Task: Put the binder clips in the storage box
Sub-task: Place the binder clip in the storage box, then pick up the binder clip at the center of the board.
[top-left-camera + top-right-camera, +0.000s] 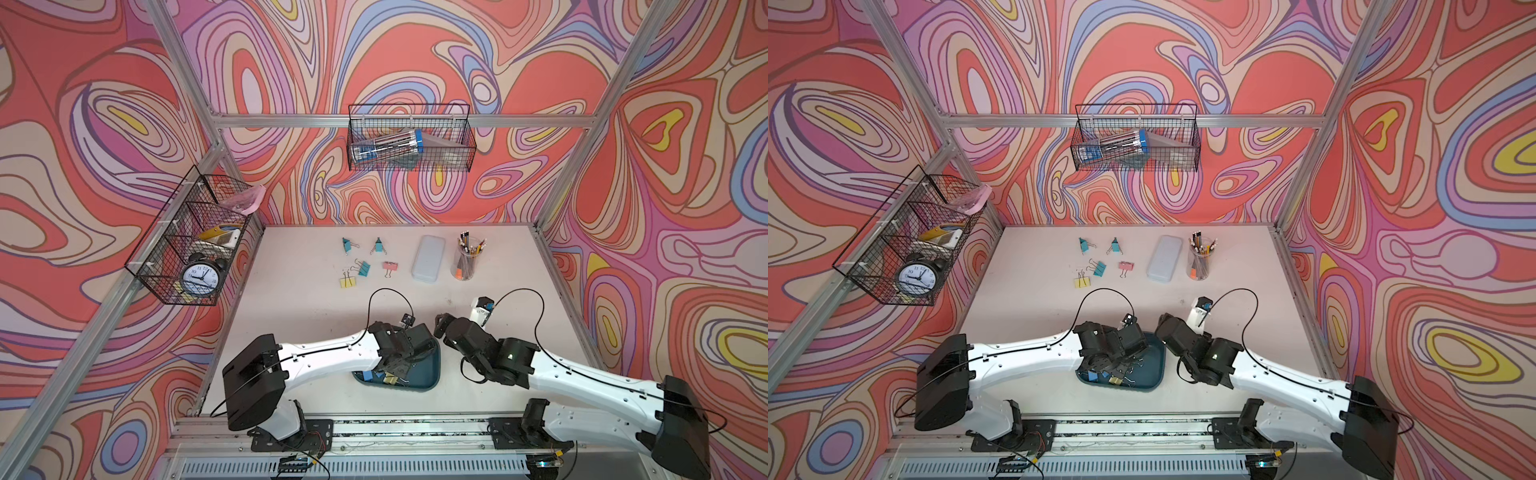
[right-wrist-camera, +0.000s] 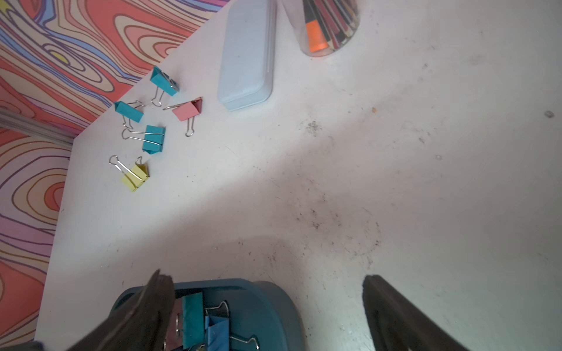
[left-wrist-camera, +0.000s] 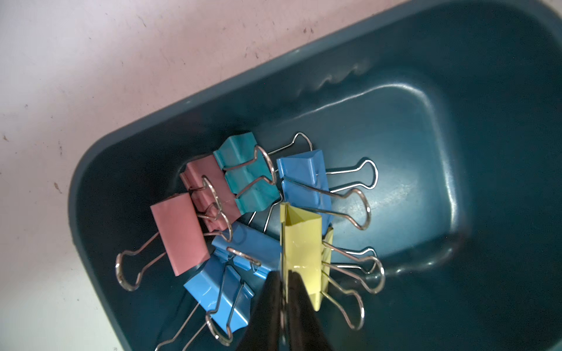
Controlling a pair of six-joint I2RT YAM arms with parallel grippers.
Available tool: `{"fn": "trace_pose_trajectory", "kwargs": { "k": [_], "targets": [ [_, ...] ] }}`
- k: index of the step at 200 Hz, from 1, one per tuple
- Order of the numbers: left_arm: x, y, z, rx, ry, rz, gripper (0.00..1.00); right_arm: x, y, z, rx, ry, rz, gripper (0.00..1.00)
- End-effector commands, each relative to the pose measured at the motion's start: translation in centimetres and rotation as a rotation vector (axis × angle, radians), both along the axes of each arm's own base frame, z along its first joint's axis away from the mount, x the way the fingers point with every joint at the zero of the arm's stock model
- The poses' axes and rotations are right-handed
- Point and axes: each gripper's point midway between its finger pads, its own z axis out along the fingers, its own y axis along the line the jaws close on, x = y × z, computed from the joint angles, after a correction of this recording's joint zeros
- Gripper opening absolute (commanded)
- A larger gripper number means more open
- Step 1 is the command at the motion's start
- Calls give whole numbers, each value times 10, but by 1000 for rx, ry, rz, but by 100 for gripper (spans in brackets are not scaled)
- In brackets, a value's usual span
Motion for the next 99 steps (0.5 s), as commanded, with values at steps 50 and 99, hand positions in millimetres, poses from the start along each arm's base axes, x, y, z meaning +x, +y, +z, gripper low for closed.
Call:
{"fn": "trace_pose_trajectory", "kwargs": {
  "k": [50,99],
  "targets": [
    [23,24,97,-157,-211,50,50,60,58,43,5,-121,153,98],
    [42,75,146,-323,-356,179,51,145,85,44,82,-110,222,98]
  ]
}}
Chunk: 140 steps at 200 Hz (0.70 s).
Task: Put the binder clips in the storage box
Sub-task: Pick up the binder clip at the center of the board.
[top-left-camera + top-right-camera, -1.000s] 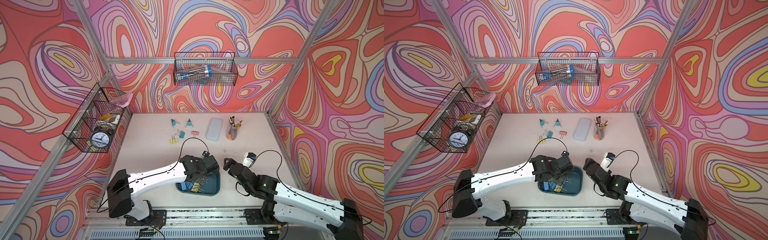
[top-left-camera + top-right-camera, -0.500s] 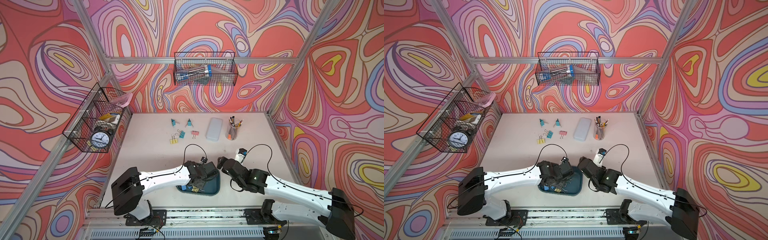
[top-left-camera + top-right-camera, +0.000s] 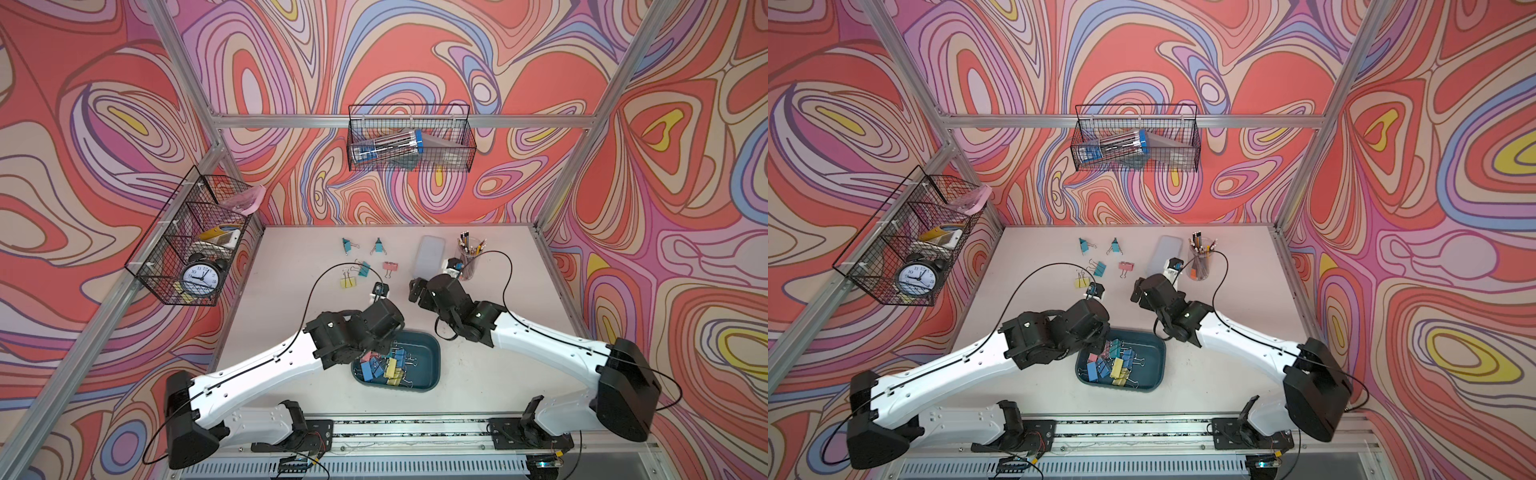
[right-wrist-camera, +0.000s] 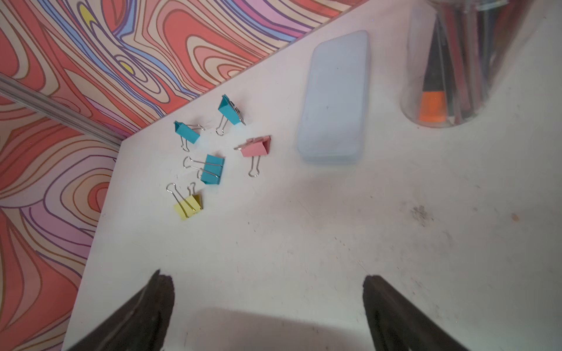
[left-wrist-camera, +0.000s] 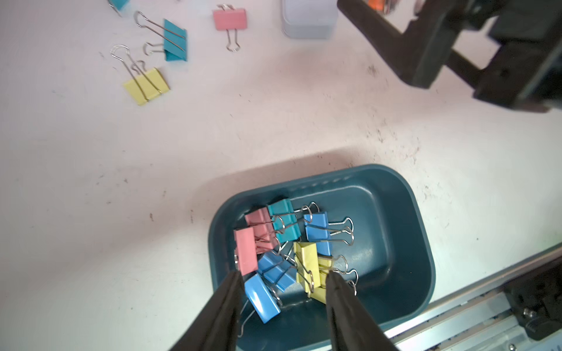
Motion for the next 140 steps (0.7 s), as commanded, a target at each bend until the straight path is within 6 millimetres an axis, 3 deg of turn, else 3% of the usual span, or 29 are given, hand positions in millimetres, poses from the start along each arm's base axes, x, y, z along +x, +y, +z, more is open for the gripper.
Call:
{"fn": "trace_pose_trajectory", "kwargs": {
  "k": [1,29,39,76,111,140],
  "targets": [
    [5,31,18,-40,-76,56,51,36,24,9,69,-20,103,98],
    [10,50,28,-152,-111,112,59,76,41,-7,86,14,126,97],
    [9,51,27,-179,-111,118,64,89,46,-25,51,46,125,96],
    [4,46,12,-218,-63,107,98,124,65,-64,-36,115,119,89],
    [-1,42,8,-235,-36,84,99,147,70,-94,-302,127,215,79],
    [-3,50,4,-205,-45,89,99,153,64,-115,-560,144,354,73]
  ]
}}
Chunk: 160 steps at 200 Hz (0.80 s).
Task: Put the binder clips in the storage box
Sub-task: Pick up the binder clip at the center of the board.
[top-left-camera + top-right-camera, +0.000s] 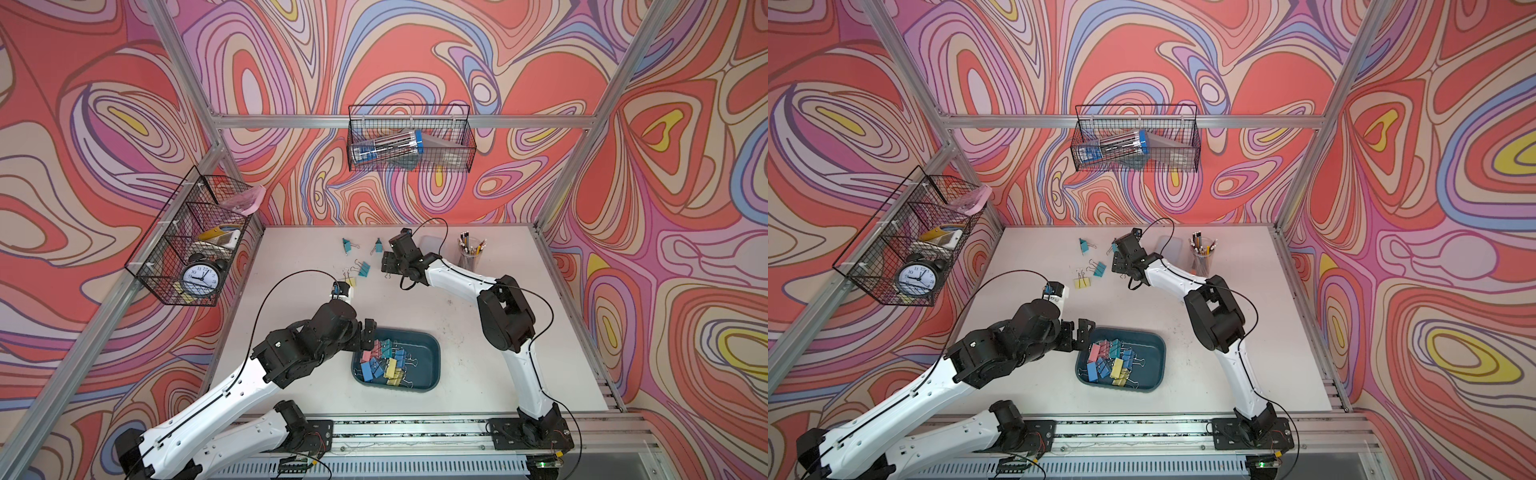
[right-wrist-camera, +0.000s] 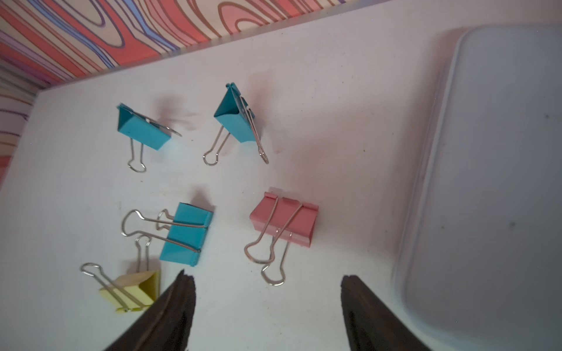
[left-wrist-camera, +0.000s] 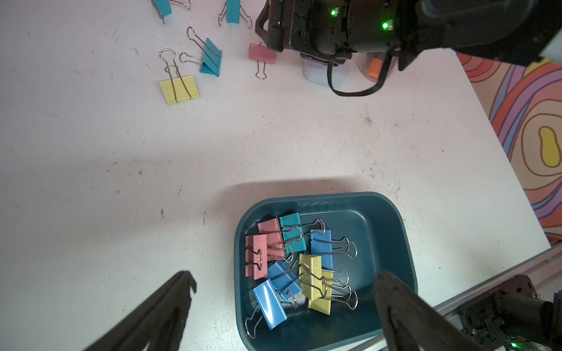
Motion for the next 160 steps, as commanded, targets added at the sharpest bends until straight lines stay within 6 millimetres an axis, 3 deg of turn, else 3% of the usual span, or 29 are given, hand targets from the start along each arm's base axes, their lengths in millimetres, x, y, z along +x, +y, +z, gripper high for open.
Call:
{"fn": "trace_pose_trajectory", "kwargs": {
  "k": [1,36,87,160],
  "targets": [
    [0,4,-1,-4,-10,6,99,-3,-15,-20,-292,22,160,73],
    [0,6,-7,16,-6,5,99,-2,-13,-37,-469,39,342,70],
    [2,4,-9,21,3,8,99,13,-3,-48,-567,13,430,57],
    [4,3,-10,29,9,12,99,31,19,-45,-600,-82,491,44]
  ]
}}
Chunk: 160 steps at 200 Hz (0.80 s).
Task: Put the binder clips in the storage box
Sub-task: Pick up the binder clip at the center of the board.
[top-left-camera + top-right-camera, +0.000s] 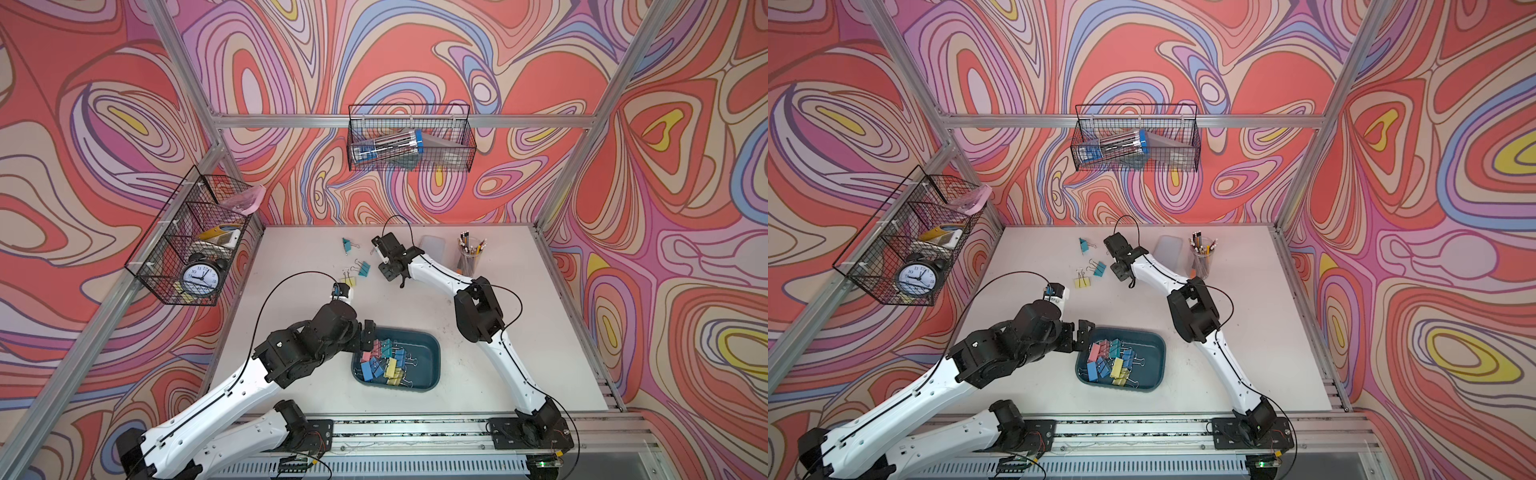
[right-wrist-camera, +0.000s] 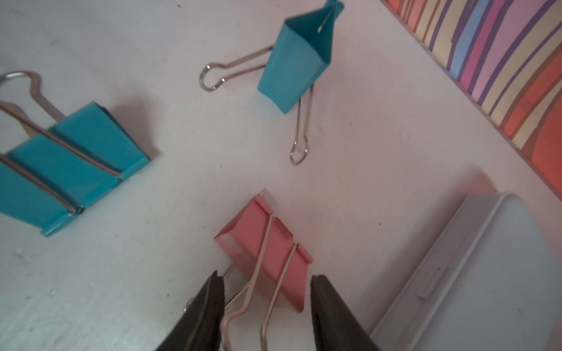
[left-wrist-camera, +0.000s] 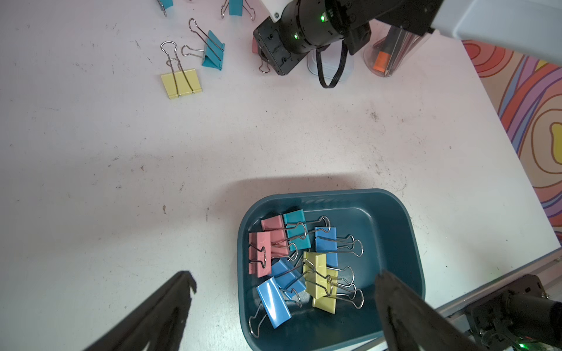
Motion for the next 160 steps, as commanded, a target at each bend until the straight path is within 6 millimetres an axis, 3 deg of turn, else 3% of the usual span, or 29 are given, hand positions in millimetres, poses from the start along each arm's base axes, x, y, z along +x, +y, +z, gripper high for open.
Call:
{"fn": "trace_pose_trajectory", "kwargs": {
  "k": [1,27,46,63,78,110,160],
  "targets": [
    [4,1,-1,11,-6,6,99,8,9,3,-23,-42,43,43],
    [4,0,-2,9,0,5,99,8,15,2,-25,-48,66,34],
    [4,-1,-2,6,2,6,99,6,18,2,-26,-44,77,20],
    [4,-1,-2,0,1,11,99,2,20,8,-22,-46,80,8],
    [4,-1,-1,-10,-1,14,99,-4,23,19,-7,-54,82,3],
    [5,1,4,-34,-24,23,99,-18,31,60,124,-69,56,0],
    [4,12,14,-63,-91,55,99,-66,37,162,549,-50,-24,0]
  ]
}}
